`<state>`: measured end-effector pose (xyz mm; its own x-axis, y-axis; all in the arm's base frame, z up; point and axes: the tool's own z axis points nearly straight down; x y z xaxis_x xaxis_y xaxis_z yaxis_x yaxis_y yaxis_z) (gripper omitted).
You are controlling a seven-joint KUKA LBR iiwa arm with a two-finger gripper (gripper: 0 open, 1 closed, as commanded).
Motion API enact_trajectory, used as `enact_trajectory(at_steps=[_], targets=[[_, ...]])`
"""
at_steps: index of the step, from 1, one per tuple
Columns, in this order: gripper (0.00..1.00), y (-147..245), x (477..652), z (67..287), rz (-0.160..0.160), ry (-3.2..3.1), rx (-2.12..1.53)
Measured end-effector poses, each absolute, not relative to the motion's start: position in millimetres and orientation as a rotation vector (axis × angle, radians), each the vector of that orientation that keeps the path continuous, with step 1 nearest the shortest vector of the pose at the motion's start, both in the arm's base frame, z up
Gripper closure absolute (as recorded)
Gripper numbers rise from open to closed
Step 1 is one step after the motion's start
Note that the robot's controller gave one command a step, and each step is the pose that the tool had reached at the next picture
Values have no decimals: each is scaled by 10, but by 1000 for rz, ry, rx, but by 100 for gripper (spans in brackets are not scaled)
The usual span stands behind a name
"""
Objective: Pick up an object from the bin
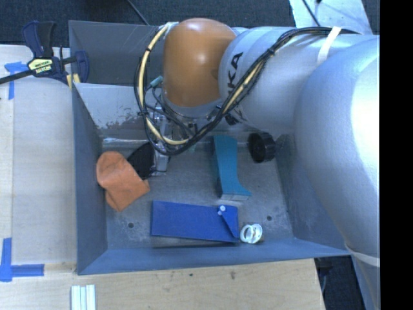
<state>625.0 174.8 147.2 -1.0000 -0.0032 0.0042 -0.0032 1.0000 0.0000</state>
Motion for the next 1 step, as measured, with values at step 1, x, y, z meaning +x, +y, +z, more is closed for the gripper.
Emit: enact_trajectory(at_steps=[1], targets=[[0,1738,6263,1525,-2,-3144,0]])
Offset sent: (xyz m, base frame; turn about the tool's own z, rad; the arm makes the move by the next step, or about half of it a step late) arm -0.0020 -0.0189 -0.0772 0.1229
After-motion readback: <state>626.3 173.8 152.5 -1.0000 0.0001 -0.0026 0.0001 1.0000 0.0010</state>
